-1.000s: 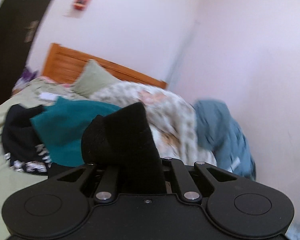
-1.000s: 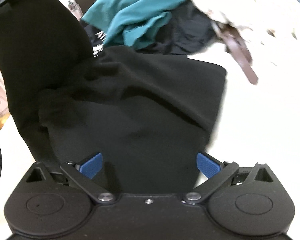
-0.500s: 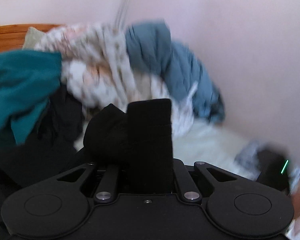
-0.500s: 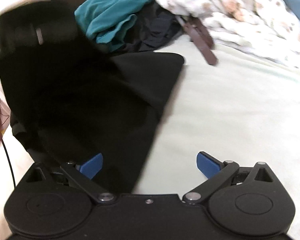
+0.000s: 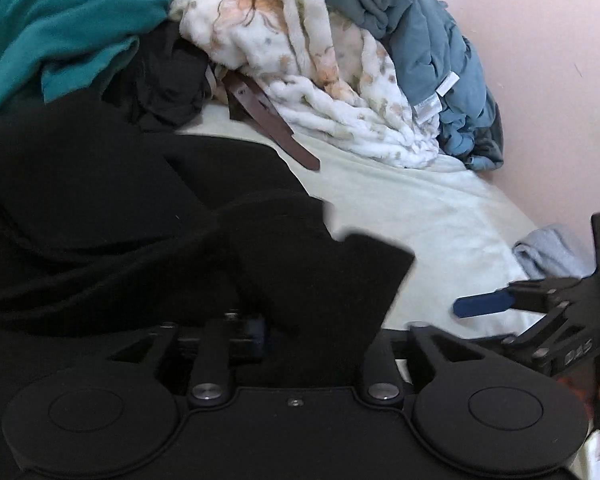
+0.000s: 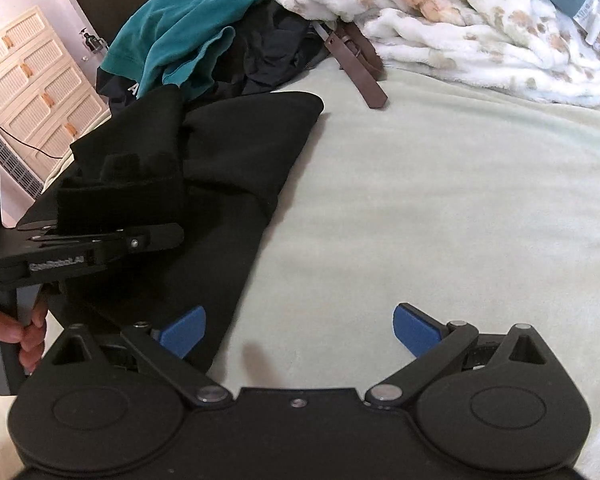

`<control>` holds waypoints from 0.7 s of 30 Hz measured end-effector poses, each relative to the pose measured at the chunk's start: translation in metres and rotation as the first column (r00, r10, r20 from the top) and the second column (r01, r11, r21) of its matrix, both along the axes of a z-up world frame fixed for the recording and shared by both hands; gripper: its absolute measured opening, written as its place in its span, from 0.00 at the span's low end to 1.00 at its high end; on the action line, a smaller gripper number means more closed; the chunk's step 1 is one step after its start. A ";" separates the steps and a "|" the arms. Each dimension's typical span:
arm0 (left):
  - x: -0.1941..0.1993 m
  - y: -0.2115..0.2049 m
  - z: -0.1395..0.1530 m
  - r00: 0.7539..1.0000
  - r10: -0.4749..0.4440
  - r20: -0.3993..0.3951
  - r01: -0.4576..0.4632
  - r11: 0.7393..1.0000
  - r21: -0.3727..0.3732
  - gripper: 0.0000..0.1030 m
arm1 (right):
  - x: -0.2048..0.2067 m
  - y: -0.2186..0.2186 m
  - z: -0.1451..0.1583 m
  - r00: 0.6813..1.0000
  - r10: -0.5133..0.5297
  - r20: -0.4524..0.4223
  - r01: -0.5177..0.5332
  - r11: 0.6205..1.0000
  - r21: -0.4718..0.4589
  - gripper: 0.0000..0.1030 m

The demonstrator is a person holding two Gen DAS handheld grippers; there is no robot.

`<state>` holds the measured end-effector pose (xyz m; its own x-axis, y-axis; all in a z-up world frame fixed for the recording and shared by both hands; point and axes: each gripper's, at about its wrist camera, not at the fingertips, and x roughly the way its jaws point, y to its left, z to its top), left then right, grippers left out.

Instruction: Fold clothes

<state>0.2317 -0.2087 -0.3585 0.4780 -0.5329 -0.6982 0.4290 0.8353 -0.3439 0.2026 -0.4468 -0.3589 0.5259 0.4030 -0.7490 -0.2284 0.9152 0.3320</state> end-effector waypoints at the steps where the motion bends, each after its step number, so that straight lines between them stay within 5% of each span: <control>1: -0.003 -0.002 0.007 1.000 -0.013 -0.017 0.013 1.000 0.002 0.60 | 0.000 0.001 0.000 1.000 0.002 0.000 -0.002 1.000 -0.004 0.99; 4: -0.012 -0.003 0.025 0.999 -0.020 -0.031 0.020 1.000 0.005 0.63 | 0.003 0.003 0.007 1.000 0.008 0.015 -0.008 1.000 -0.017 0.99; 7: -0.022 0.007 0.050 1.000 -0.010 -0.012 0.009 0.998 -0.069 0.68 | 0.007 0.006 0.016 0.999 0.021 0.037 -0.020 0.999 -0.032 0.99; 11: -0.036 0.035 0.085 0.997 0.031 0.069 -0.024 0.995 -0.095 0.71 | 0.016 0.009 0.033 0.997 0.036 0.073 -0.032 0.998 -0.049 0.99; 15: -0.039 0.068 0.096 0.988 0.107 0.110 -0.105 0.994 -0.026 0.72 | 0.023 0.023 0.054 0.989 0.071 0.128 -0.064 0.996 -0.061 0.99; 21: -0.034 0.125 0.085 0.961 0.260 0.093 -0.270 0.957 0.110 0.71 | 0.033 0.086 0.080 0.950 0.249 0.188 -0.228 0.965 -0.129 0.99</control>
<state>0.1979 -0.0838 -0.2730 0.6454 -0.2941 -0.7050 0.2080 0.9557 -0.2083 0.2355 -0.3603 -0.2787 0.5679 0.4605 -0.6822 -0.4962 0.8528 0.1626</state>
